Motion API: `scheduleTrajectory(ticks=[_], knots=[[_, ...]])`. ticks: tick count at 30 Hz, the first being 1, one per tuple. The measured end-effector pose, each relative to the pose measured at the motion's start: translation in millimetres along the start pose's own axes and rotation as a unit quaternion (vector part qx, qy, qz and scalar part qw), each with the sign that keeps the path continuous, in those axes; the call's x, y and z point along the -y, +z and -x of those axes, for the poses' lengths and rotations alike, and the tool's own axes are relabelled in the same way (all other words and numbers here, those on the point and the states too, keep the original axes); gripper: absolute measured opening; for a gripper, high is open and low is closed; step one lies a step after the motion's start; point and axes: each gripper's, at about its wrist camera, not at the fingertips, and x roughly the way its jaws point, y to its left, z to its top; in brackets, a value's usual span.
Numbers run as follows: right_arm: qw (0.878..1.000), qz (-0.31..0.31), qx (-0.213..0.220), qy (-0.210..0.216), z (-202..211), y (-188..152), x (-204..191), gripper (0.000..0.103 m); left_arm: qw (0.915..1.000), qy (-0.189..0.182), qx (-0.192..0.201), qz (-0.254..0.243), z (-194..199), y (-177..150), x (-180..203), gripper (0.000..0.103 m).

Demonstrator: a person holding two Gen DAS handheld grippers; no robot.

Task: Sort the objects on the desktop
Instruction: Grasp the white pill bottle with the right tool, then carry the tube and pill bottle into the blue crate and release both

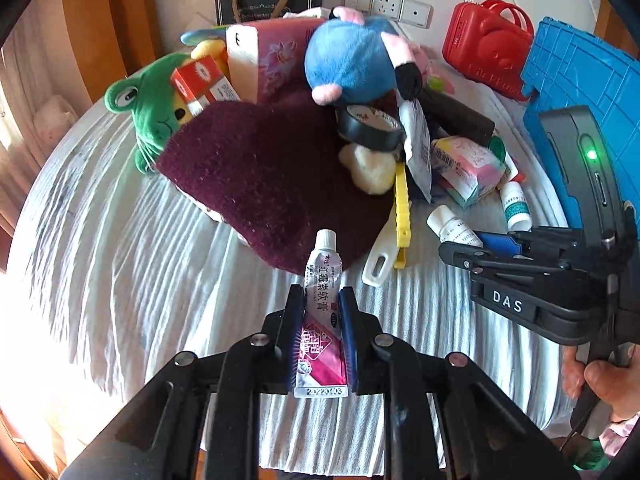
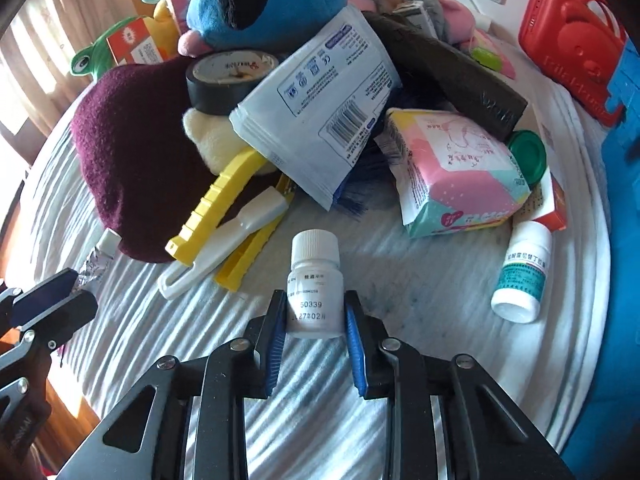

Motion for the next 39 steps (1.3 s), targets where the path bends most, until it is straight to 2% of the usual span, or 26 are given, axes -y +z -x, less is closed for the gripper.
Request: scheduleTrajectory(ticks=[3, 8, 11, 14, 18, 22, 25, 28, 32, 39], knots=[[1.000, -0.002, 0.029, 0.011, 28.3, 3.3, 0.4, 0.027, 0.9996, -0.002, 0.028, -0.005, 15.2, 9.1, 7.6, 0.018], [0.994, 0.000, 0.107, 0.012, 97.8, 14.3, 6.1, 0.027, 0.9965, -0.015, 0.076, -0.031, 47.3, 45.9, 32.2, 0.018], [0.989, -0.001, 0.150, 0.001, 142.3, 20.9, 9.1, 0.027, 0.9943, -0.023, 0.089, -0.054, 62.5, 68.5, 52.5, 0.018], [0.982, -0.004, 0.186, -0.020, 182.1, 29.8, 15.4, 0.027, 0.9898, -0.047, 0.114, -0.071, 85.5, 91.4, 72.1, 0.018], [0.972, -0.017, 0.231, -0.048, 236.5, 36.0, 34.4, 0.028, 0.9777, -0.079, 0.164, -0.106, 120.9, 121.5, 109.1, 0.018], [0.957, -0.049, 0.277, -0.076, 295.9, 31.0, 61.2, 0.028, 0.9602, -0.116, 0.206, -0.148, 156.9, 145.5, 155.5, 0.018], [0.945, -0.076, 0.301, -0.101, 335.9, 22.3, 89.1, 0.027, 0.9471, -0.144, 0.222, -0.182, 178.9, 159.1, 197.9, 0.018], [0.935, -0.105, 0.306, -0.142, 367.1, 9.8, 126.6, 0.027, 0.9373, -0.173, 0.213, -0.215, 192.0, 170.5, 245.9, 0.018], [0.930, -0.137, 0.278, -0.200, 384.8, -10.7, 182.8, 0.025, 0.9279, -0.211, 0.172, -0.255, 193.8, 180.3, 310.9, 0.018], [0.933, -0.194, 0.202, -0.225, 381.2, -55.7, 267.2, 0.023, 0.9201, -0.221, 0.074, -0.315, 160.9, 169.7, 405.3, 0.018]])
